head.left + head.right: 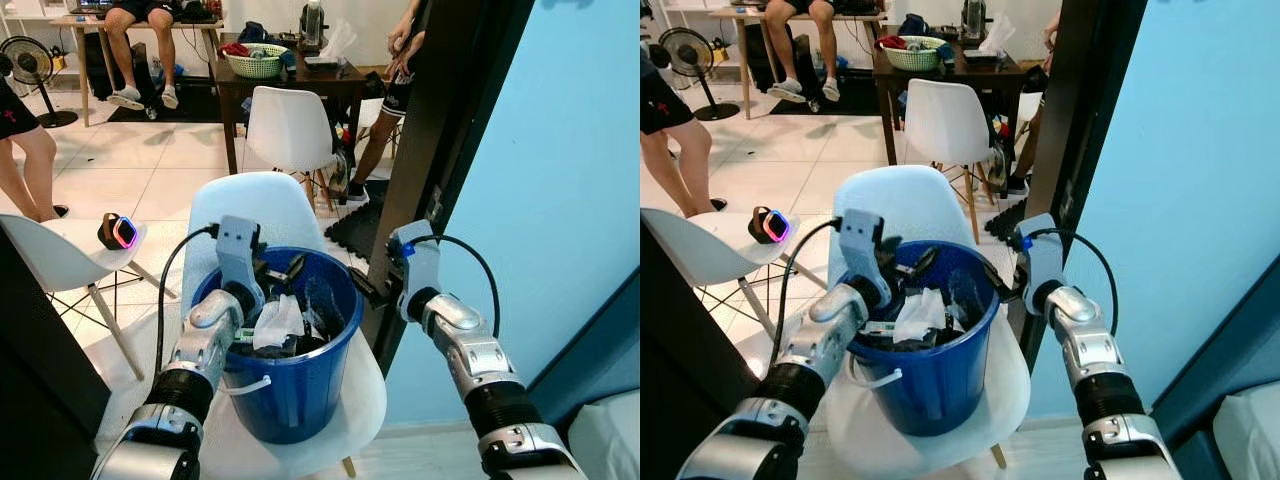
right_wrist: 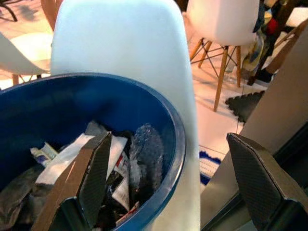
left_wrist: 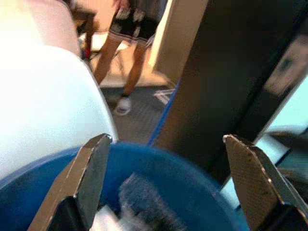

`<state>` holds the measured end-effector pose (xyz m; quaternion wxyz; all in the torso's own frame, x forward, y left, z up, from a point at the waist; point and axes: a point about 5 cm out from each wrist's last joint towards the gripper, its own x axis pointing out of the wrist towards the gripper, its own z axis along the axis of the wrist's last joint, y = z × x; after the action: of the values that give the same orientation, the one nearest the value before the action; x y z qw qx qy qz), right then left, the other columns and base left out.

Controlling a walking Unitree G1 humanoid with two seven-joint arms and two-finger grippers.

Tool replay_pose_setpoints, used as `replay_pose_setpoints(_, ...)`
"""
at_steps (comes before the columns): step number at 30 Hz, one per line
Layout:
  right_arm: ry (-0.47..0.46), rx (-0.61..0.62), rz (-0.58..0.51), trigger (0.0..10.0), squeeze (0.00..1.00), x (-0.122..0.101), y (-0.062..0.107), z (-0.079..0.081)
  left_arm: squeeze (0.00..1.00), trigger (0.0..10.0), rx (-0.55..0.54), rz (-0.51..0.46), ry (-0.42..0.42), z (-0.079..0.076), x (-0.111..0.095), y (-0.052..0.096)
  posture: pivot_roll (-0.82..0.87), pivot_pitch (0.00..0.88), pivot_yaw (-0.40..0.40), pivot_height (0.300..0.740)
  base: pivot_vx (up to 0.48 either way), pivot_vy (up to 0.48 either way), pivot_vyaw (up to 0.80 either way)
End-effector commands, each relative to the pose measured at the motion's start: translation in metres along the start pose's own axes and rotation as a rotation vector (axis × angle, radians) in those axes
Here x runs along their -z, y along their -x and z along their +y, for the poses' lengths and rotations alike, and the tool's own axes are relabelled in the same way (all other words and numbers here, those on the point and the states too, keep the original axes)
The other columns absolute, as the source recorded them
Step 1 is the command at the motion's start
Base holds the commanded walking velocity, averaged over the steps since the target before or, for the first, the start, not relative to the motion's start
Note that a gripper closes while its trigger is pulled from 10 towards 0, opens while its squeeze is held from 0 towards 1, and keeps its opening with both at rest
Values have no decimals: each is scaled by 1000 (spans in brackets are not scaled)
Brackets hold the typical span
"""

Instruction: Clean up the room

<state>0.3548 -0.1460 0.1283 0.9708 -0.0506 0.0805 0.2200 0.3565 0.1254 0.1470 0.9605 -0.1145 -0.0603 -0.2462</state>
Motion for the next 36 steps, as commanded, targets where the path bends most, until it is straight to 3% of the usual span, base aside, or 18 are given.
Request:
replay_pose_setpoints(1, -6, -8, 0, 10000, 0, -1, -1, 2, 0, 10000, 20, -31, 32, 6, -9, 6, -61, 0, -40, 740, 0, 0, 0)
replay_pose_setpoints(4, -6, -10, 1, 10000, 0, -1, -1, 2, 0, 10000, 35, -49, 44, 7, -13, 8, -61, 0, -40, 740, 0, 0, 0)
replay_pose_setpoints(7, -10, 3, 5, 10000, 0, 0, -1, 1, 0, 10000, 25, -92, 24, 18, -25, 21, -47, 0, -42, 740, 0, 0, 0)
replay_pose_setpoints(10, -10, 3, 5, 10000, 0, 0, -1, 1, 0, 10000, 25, -92, 24, 18, -25, 21, -47, 0, -42, 740, 0, 0, 0)
replay_pose_setpoints(12, -16, 53, 3, 10000, 0, 1, 1, -6, 0, 10000, -47, -160, 52, 30, -37, 36, -41, 0, -45, 740, 0, 0, 0)
replay_pose_setpoints(14, -18, 78, -1, 10000, 0, 1, 2, -9, 0, 10000, -59, -186, 81, 32, -41, 41, -41, 0, -45, 740, 0, 0, 0)
replay_pose_setpoints(20, -39, 108, -16, 10000, 0, 0, 3, -15, 0, 10000, 60, -288, 196, 20, -61, 52, -36, 0, -50, 740, 0, 0, 0)
replay_pose_setpoints(21, -47, 117, -26, 10000, 0, -2, 3, -16, 0, 10000, 135, -362, 251, 13, -78, 55, -34, 0, -52, 740, 0, 0, 0)
replay_pose_setpoints(23, -47, 117, -26, 10000, 0, -2, 3, -16, 0, 10000, 135, -362, 251, 13, -78, 55, -34, 0, -52, 740, 0, 0, 0)
replay_pose_setpoints(25, -86, 135, -67, 10000, 0, -5, 3, -18, 0, 10000, 235, -504, 253, 3, -118, 56, -32, 0, -50, 740, 0, 0, 0)
replay_pose_setpoints(28, -112, 147, -102, 10000, 0, -7, 4, -18, 0, 10000, 219, -554, 205, 5, -135, 55, -37, 0, -42, 740, 0, 0, 0)
replay_pose_setpoints(31, -123, 160, -113, 10000, 0, -6, 6, -19, 0, 10000, 168, -594, 208, 14, -143, 55, -38, 0, -41, 740, 0, 0, 0)
replay_pose_setpoints(36, -125, 163, -111, 10000, 0, -4, 6, -18, 0, 10000, 156, -607, 224, 14, -148, 56, -40, 0, -42, 740, 0, 0, 0)
